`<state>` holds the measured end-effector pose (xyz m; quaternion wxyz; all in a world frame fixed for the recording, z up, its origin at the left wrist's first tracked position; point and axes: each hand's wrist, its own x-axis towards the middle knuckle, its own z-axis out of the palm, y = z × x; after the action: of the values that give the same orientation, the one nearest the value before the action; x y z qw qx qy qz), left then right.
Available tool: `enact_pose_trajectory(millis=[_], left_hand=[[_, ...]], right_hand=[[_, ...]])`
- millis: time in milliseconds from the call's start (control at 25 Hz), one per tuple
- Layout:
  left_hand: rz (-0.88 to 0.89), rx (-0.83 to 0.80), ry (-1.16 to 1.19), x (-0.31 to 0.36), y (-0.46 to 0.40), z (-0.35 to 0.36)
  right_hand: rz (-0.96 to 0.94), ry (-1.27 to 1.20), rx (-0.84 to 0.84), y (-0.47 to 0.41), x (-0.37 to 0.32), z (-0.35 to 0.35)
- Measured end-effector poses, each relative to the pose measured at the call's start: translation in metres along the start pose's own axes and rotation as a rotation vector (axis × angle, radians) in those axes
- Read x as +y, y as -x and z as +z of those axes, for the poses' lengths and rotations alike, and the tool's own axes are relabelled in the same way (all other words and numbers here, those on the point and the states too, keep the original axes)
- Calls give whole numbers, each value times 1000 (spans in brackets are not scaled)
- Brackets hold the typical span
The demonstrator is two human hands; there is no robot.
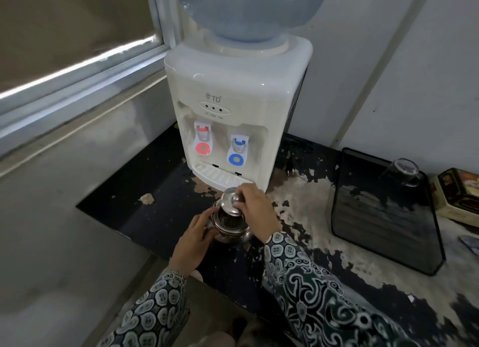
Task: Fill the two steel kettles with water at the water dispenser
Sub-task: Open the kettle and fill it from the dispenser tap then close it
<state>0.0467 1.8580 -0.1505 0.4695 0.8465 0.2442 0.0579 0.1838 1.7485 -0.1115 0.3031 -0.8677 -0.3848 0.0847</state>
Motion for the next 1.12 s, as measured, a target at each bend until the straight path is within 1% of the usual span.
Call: enact_pose_trajectory(millis=[40,120,240,320,400,520,680,880,960,1040,1120], left_hand=[[5,1,-7,-1,0,-1],[13,2,-15,-3,0,-1],[19,23,-26,-3,-1,2],[24,39,-50,-2,-1,3],[28,39,-77,-3,-3,3],[31,38,-140,-4,-6,1],[31,55,-273,-1,-7,2],[32,81,-371,4,-11,2],[28,67,-399,7,-14,0],[24,36,-433,9,-18,-4],[10,-7,-471,13,-21,-8]], right_hand=[[-13,18,-32,1,-1,4],[7,-4,-41,4,1,8],[-3,80,-84,10,9,12],[4,76,-115,11,10,13],[-9,19,-116,7,6,13],[-63,100,-95,5,2,20],[26,98,-111,10,6,22],[30,122,-188,6,3,14],[56,103,-190,4,2,10],[57,134,-174,2,1,8],[60,146,-198,1,2,7]])
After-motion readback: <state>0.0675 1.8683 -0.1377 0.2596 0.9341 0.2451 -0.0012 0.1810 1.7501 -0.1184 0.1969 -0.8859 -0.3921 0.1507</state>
